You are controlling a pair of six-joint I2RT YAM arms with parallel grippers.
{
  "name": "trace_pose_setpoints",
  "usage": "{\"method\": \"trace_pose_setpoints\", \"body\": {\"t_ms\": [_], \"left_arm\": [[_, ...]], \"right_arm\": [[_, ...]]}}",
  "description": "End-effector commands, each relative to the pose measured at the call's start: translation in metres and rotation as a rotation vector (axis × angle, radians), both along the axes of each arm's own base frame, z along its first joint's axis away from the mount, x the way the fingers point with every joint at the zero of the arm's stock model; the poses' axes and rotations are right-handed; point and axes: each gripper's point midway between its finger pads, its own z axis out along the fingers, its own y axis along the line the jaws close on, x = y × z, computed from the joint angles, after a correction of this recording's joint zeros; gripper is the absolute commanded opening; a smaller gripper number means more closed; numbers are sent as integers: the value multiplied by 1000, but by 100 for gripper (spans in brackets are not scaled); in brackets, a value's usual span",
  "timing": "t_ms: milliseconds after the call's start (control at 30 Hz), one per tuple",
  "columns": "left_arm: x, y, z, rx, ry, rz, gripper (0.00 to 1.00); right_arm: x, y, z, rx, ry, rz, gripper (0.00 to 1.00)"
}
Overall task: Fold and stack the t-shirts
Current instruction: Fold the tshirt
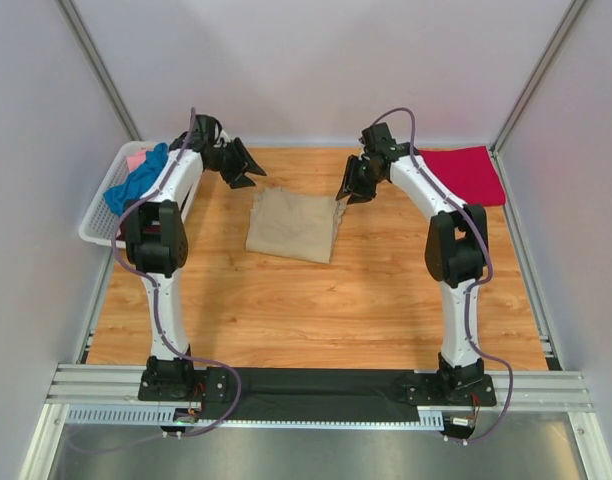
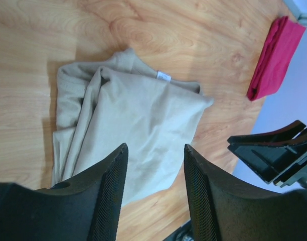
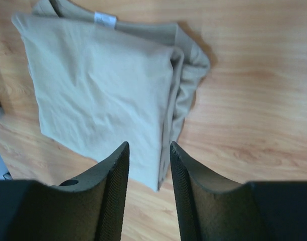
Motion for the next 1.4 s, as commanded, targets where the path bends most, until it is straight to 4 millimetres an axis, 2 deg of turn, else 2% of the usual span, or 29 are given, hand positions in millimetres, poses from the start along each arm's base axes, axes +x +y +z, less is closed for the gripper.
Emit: {"method": "trace_pose_setpoints", "body": {"t_ms": [0, 67, 100, 167, 200, 267, 367, 567, 633, 733, 833, 867, 900, 967, 1033, 1067, 1133, 1200, 1367], "left_arm": [[-28, -4, 15, 52, -45, -70, 55], [-42, -13, 8, 51, -31, -109, 55], [-57, -16, -10, 60, 10, -129, 55], [-64, -18, -15, 56, -1, -141, 55], [-74, -18, -27, 53, 28, -148, 55], [-76, -16, -38, 71, 26, -156, 55], [-82, -12, -64, 101, 73, -171, 56], [-87, -10, -90, 117, 127, -193, 56], [-89, -9, -91, 124, 125, -198, 56], [-94, -8, -82, 123, 130, -201, 56], [-96, -6, -57, 138, 100, -212, 58], [-96, -2, -41, 164, 68, -212, 59], [-94, -1, -32, 164, 45, -209, 59], [-99, 4, -13, 187, 15, -214, 61], [-109, 10, -12, 219, 26, -222, 64], [-113, 12, -9, 231, 24, -221, 65], [-126, 15, -22, 226, 61, -225, 65], [-138, 17, -34, 208, 97, -231, 65], [-140, 25, -57, 217, 120, -231, 65]], "right_arm": [[-14, 5, 18, 31, -40, 37, 40], [-24, 12, 9, 38, -11, 80, 42], [-26, 14, 4, 40, 1, 93, 44], [-35, 20, -7, 45, 20, 129, 45], [-37, 22, -10, 46, 23, 138, 46], [-42, 23, -21, 37, 43, 155, 47], [-50, 19, -42, 16, 87, 162, 48], [-67, 20, -70, 40, 121, 165, 48], [-72, 19, -79, 37, 126, 163, 46], [-76, 16, -87, 27, 140, 156, 43], [-81, 15, -79, 27, 149, 166, 44], [-84, 15, -69, 31, 132, 170, 46], [-84, 16, -69, 32, 130, 171, 47], [-90, 14, -55, 42, 115, 172, 48], [-95, 15, -42, 65, 106, 168, 48], [-100, 16, -43, 69, 112, 170, 48], [-106, 17, -39, 77, 107, 175, 48], [-115, 20, -44, 76, 129, 185, 48], [-126, 37, -50, 105, 144, 207, 48]]}}
